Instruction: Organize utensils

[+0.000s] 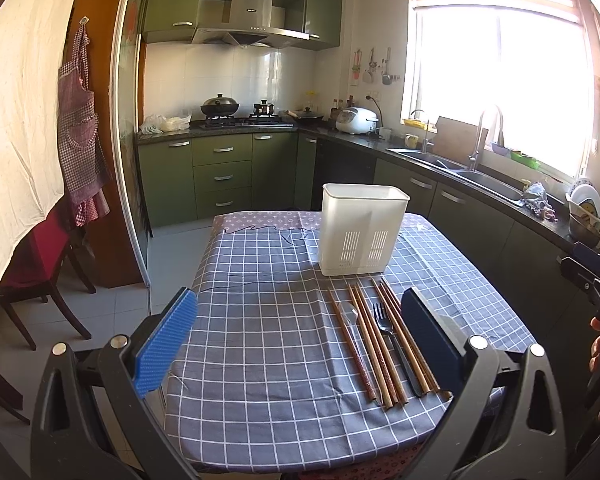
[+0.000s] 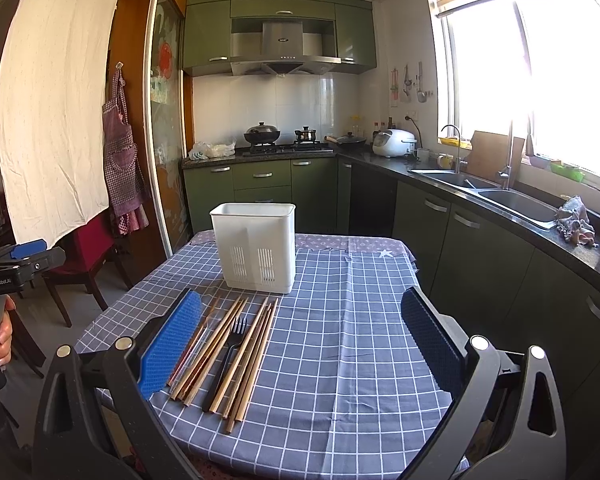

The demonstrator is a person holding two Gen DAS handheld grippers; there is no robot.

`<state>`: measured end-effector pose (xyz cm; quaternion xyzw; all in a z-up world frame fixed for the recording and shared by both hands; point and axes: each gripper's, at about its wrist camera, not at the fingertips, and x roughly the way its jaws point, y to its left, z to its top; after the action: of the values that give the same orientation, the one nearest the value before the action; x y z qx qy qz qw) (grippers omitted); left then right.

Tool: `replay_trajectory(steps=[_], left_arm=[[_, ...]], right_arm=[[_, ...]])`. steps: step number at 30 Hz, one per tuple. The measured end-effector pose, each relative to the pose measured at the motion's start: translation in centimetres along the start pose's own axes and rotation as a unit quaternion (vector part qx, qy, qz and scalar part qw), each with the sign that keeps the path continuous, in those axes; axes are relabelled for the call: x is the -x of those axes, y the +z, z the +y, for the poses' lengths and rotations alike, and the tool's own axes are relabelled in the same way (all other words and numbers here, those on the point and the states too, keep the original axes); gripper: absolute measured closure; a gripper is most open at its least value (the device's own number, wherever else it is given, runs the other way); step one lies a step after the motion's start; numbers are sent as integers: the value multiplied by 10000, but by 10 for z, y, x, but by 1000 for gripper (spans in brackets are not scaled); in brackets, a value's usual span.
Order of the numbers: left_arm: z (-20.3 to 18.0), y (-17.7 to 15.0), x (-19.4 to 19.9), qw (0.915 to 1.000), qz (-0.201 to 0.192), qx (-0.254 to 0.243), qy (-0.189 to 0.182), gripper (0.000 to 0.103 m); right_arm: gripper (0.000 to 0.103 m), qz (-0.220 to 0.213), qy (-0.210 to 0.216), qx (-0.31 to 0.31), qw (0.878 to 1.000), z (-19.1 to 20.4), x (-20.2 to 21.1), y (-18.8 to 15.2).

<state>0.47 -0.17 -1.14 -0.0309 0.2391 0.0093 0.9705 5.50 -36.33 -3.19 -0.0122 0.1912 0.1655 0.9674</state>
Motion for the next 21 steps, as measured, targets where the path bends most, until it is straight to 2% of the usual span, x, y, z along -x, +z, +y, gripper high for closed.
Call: replay_trajectory(steps=[21], left_arm=[[1, -1, -1, 10000, 13, -1, -1, 6]], right_arm=[[4, 37, -12, -7, 10000, 2, -2, -2]])
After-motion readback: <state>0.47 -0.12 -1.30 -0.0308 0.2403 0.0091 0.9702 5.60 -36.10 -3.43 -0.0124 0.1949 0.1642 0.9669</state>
